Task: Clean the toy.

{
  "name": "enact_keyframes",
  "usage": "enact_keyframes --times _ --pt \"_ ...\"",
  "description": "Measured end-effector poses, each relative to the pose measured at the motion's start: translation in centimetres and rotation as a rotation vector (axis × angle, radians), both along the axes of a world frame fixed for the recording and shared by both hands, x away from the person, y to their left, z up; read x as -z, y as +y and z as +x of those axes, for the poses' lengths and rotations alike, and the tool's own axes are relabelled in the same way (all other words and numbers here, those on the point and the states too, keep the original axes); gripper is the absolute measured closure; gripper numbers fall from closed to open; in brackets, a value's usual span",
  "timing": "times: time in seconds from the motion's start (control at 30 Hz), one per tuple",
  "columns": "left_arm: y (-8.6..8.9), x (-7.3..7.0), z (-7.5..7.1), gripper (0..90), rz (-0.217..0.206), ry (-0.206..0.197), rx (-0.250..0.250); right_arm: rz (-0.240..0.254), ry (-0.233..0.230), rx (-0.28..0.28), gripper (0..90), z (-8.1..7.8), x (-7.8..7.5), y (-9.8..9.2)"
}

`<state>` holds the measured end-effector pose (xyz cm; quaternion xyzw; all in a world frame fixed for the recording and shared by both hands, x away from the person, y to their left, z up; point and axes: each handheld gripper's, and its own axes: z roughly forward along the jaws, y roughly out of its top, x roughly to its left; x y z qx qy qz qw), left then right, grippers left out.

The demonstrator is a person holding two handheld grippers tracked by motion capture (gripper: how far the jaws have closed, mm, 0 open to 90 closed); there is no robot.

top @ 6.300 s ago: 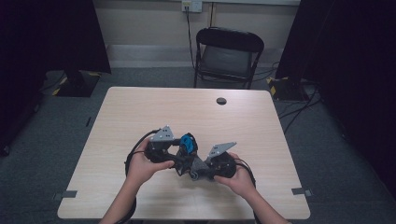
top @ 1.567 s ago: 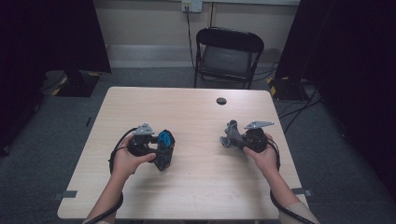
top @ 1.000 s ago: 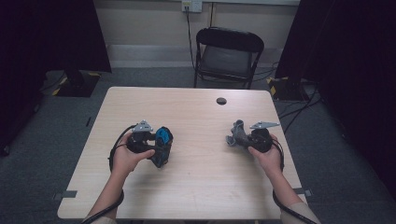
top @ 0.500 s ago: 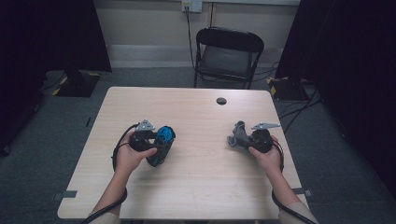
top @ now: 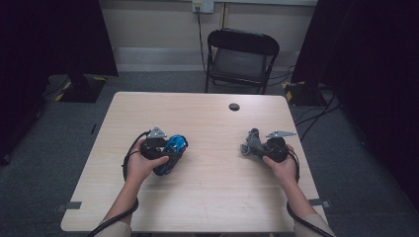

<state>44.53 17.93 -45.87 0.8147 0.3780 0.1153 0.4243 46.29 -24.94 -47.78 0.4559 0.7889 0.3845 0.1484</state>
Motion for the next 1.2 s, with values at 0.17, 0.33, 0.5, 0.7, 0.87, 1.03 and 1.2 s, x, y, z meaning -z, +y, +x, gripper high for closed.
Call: enact_keyframes --times 0.17,0.33,0.5,0.7,0.87,1.03,1.2 --pt "-0.3 0.6 0.4 24.4 0.008 0.0 -0.007 0.001 -0.001 -0.006 67.2 -0.1 0.1 0.0" --pt "-0.7 0.8 0.6 24.4 0.03 -0.001 -0.002 -0.014 -0.004 -0.015 64.7 -0.1 0.0 0.0" --pt "-0.9 1.3 0.8 24.4 0.035 0.006 -0.008 -0.015 -0.006 -0.018 60.1 -0.2 0.1 0.0" --pt "-0.8 1.7 1.0 24.4 0.041 0.018 -0.017 -0.027 -0.004 -0.024 55.7 -0.3 -0.1 0.1" --pt "-0.8 1.7 1.0 24.4 0.043 0.022 -0.017 -0.026 -0.002 -0.024 53.0 -0.3 0.0 0.1" --pt "-0.7 1.9 1.1 24.4 0.049 0.025 -0.026 -0.028 0.002 -0.03 46.3 -0.3 0.1 0.3" --pt "-0.7 2.3 1.0 24.4 0.051 0.036 -0.034 -0.027 0.001 -0.028 42.8 -0.3 0.2 0.5"
